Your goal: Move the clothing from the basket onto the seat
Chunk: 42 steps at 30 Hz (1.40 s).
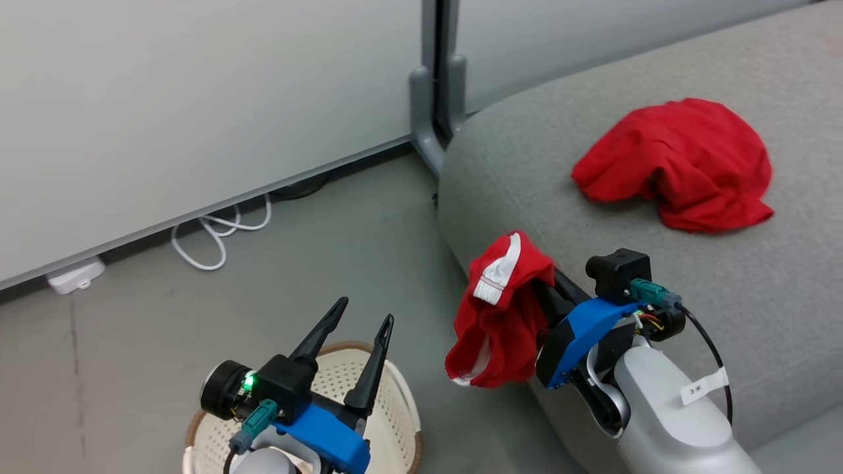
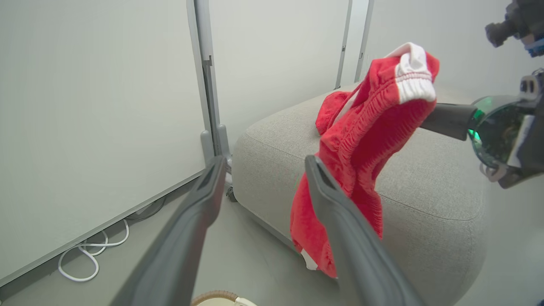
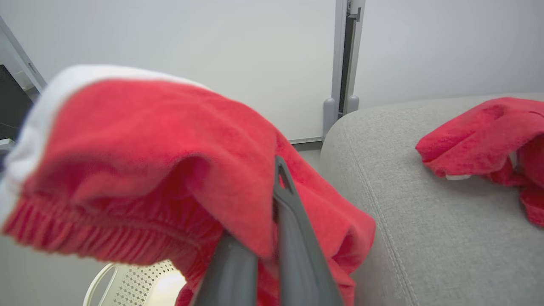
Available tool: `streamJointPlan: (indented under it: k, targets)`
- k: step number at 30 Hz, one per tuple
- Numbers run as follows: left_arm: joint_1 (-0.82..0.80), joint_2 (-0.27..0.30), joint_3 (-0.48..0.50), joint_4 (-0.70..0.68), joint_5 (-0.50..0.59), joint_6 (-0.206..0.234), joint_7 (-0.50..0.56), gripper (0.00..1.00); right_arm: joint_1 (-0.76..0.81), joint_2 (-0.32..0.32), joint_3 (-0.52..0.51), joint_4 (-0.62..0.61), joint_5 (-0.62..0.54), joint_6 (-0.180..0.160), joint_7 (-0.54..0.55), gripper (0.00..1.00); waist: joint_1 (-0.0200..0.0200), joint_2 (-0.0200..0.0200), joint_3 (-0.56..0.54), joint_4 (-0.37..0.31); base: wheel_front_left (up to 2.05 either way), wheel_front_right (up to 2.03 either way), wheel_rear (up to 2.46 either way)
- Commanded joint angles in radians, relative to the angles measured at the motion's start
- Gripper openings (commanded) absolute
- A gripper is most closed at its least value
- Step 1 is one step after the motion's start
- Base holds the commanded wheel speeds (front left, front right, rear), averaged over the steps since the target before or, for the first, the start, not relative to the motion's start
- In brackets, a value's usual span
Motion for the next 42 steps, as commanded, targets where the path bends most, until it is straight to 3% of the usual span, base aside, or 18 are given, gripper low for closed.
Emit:
streamJointPlan:
  k: [1, 9, 20, 37, 42]
  targets:
    - [-0.017, 0.005, 0.001, -0.003, 0.005, -0.001, -0.005, 1.00, 0.000, 0.003, -0.002, -0.004, -0.003, 0.000, -0.006, 0.00, 0.0000, -0.0001, 0.014, -0.039, 0.00, 0.00, 0.00]
    - [-0.026, 0.014, -0.001, 0.005, -0.001, -0.001, -0.005, 1.00, -0.001, 0.006, -0.006, -0.001, 0.000, 0.000, -0.011, 0.00, 0.0000, -0.0001, 0.031, -0.127, 0.00, 0.00, 0.00]
    - [-0.033, 0.019, -0.008, 0.008, -0.008, -0.001, -0.005, 1.00, -0.001, 0.008, -0.004, 0.000, 0.010, 0.000, -0.020, 0.00, 0.0000, -0.0001, 0.043, -0.189, 0.00, 0.00, 0.00]
    - [0.006, 0.009, -0.005, 0.003, 0.000, -0.002, -0.005, 1.00, -0.017, 0.010, -0.014, 0.010, 0.023, 0.000, -0.026, 0.00, 0.0000, -0.0001, 0.026, -0.209, 0.00, 0.00, 0.00]
    - [0.010, 0.010, 0.000, -0.006, 0.007, -0.002, -0.005, 1.00, -0.057, -0.020, -0.030, -0.009, 0.031, 0.000, -0.012, 0.00, 0.0000, -0.0001, 0.038, -0.207, 0.00, 0.00, 0.00]
